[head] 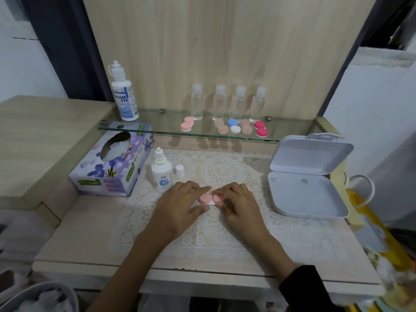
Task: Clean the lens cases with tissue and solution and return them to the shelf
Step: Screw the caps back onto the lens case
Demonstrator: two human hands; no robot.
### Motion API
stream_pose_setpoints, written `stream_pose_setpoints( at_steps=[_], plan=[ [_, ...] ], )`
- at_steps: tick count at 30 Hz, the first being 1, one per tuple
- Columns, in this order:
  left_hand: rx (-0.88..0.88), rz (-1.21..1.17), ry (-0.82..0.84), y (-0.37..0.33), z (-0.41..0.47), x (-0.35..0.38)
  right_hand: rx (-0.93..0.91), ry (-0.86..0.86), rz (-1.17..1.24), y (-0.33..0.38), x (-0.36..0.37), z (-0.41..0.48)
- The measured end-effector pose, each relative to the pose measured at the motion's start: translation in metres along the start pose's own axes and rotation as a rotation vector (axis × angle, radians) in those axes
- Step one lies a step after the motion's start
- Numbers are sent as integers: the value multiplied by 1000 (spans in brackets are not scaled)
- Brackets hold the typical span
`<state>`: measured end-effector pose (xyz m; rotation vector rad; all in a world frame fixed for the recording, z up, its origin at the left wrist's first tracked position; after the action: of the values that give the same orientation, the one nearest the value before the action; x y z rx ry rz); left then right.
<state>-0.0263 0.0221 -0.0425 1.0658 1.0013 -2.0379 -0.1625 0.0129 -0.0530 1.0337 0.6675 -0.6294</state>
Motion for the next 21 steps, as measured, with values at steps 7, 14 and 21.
stream_pose_setpoints(
  at_steps=[7, 14, 21],
  plan=[
    [-20, -44, 5, 5, 14, 2, -15, -39, 21, 3, -2, -1],
    [-63, -96, -60, 12, 13, 2, -14, -37, 52, 3, -3, -1],
    [-104, -152, -137, 13, 8, 3, -6, -35, 46, 2, -2, -1]
  ],
)
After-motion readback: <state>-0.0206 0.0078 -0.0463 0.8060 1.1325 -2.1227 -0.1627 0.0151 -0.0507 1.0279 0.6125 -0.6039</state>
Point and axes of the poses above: each hand's wrist, its own z-axis towards the middle knuckle, its own x-axis out of the palm, y = z × x, the point moved 9 cm from there along z, towards the middle knuckle, and after that the axes turned 4 degrees about x, right-handed, at the moved point
